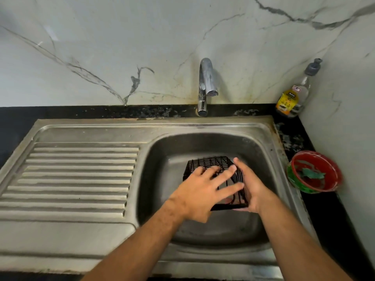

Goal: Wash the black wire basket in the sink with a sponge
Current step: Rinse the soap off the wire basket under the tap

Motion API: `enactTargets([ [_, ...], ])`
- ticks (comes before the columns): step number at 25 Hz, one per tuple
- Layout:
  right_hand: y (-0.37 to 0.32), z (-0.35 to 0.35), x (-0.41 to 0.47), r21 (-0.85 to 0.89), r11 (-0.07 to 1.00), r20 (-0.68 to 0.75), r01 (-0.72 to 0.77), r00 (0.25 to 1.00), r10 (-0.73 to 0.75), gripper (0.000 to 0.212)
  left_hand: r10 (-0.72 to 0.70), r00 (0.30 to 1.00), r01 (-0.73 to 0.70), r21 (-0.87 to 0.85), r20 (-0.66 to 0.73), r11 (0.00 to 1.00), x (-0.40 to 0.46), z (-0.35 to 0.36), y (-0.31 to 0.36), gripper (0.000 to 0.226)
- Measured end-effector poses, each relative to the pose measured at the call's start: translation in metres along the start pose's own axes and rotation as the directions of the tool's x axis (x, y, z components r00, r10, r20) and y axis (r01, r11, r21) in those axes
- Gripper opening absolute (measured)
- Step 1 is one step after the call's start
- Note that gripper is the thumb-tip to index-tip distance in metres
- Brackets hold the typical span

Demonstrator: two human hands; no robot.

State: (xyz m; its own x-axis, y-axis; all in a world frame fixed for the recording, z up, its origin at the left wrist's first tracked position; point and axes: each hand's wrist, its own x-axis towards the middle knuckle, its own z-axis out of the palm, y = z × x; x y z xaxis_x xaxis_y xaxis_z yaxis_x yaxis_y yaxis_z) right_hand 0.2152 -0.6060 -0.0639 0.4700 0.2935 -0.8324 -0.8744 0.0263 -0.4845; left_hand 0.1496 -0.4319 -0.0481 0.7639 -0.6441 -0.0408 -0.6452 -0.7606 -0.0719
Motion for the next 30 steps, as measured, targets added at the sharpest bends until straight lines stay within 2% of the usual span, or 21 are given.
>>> enactTargets([
  [2,0.006,-0.002,0.001,-0.083,0.996,-0.050,0.025,0.998,-0.029,0.053,0.104,0.994,-0.107,0.073,0.042,0.992,-0.004,0.009,0.004,0.115],
  [4,0.018,0.000,0.005,-0.075,0.996,-0.077,0.041,0.996,-0.047,0.052,0.138,0.985,-0.147,0.083,0.101,0.986,-0.012,0.021,0.005,0.118],
  [6,0.035,0.004,0.011,-0.030,0.999,-0.078,0.043,0.996,-0.045,0.066,0.163,0.981,-0.168,0.039,0.105,0.985,-0.021,0.027,0.004,0.111],
  [7,0.044,0.004,0.015,-0.037,0.998,-0.077,0.057,0.995,-0.060,0.081,0.143,0.987,-0.142,-0.019,0.070,0.990,-0.025,0.027,0.003,0.104],
  [8,0.052,0.003,0.019,-0.073,0.994,-0.071,0.081,0.994,-0.086,0.094,0.066,0.998,-0.064,-0.093,0.020,0.994,-0.028,0.025,0.000,0.096],
  [9,0.057,0.004,0.020,-0.134,0.984,-0.072,0.117,0.989,-0.127,0.100,-0.085,0.995,0.075,-0.181,-0.047,0.981,-0.031,0.023,-0.004,0.088],
  [10,0.059,0.004,0.020,-0.187,0.970,-0.081,0.158,0.981,-0.175,0.102,-0.305,0.949,0.268,-0.302,-0.082,0.915,-0.033,0.023,-0.011,0.082],
  [11,0.060,0.004,0.019,-0.222,0.957,-0.091,0.187,0.973,-0.212,0.100,-0.554,0.832,0.480,-0.458,-0.033,0.748,-0.036,0.026,-0.019,0.078],
  [12,0.062,0.007,0.016,-0.217,0.953,-0.096,0.210,0.967,-0.235,0.095,-0.736,0.668,0.628,-0.617,0.113,0.475,-0.039,0.027,-0.026,0.076],
  [13,0.064,0.008,0.015,-0.176,0.958,-0.088,0.225,0.966,-0.243,0.088,-0.794,0.523,0.666,-0.730,0.311,0.154,-0.043,0.033,-0.030,0.078],
  [14,0.065,0.010,0.013,-0.115,0.964,-0.076,0.238,0.966,-0.248,0.080,-0.742,0.462,0.620,-0.775,0.486,-0.121,-0.046,0.039,-0.032,0.079],
  [15,0.067,0.012,0.012,-0.081,0.963,-0.065,0.257,0.963,-0.263,0.075,-0.659,0.475,0.555,-0.779,0.583,-0.290,-0.048,0.048,-0.032,0.078],
  [16,0.068,0.014,0.012,-0.083,0.959,-0.066,0.271,0.959,-0.277,0.077,-0.599,0.507,0.497,-0.778,0.619,-0.384,-0.049,0.052,-0.028,0.078],
  [17,0.070,0.016,0.013,-0.111,0.948,-0.064,0.298,0.950,-0.306,0.088,-0.575,0.532,0.426,-0.783,0.622,-0.452,-0.050,0.055,-0.023,0.082],
  [19,0.070,0.022,0.011,-0.190,0.899,-0.041,0.396,0.911,-0.410,0.108,-0.589,0.545,0.336,-0.799,0.596,-0.498,-0.050,0.052,-0.017,0.082],
  [20,0.069,0.027,0.007,-0.220,0.872,-0.036,0.438,0.889,-0.456,0.109,-0.613,0.539,0.318,-0.813,0.578,-0.488,-0.049,0.049,-0.015,0.073],
  [22,0.065,0.033,-0.002,-0.231,0.837,-0.017,0.495,0.859,-0.512,0.103,-0.669,0.512,0.273,-0.840,0.539,-0.468,-0.048,0.043,-0.015,0.052],
  [24,0.061,0.033,-0.007,-0.237,0.820,-0.014,0.521,0.842,-0.539,0.092,-0.694,0.496,0.249,-0.851,0.522,-0.462,-0.046,0.037,-0.012,0.047],
  [27,0.053,0.038,-0.015,-0.273,0.802,-0.020,0.531,0.831,-0.557,0.091,-0.691,0.518,0.276,-0.863,0.504,-0.423,-0.051,0.028,-0.005,0.059],
  [30,0.046,0.052,-0.029,-0.348,0.763,-0.002,0.545,0.814,-0.581,0.093,-0.684,0.514,0.325,-0.855,0.518,-0.403,-0.062,0.019,-0.004,0.090],
])
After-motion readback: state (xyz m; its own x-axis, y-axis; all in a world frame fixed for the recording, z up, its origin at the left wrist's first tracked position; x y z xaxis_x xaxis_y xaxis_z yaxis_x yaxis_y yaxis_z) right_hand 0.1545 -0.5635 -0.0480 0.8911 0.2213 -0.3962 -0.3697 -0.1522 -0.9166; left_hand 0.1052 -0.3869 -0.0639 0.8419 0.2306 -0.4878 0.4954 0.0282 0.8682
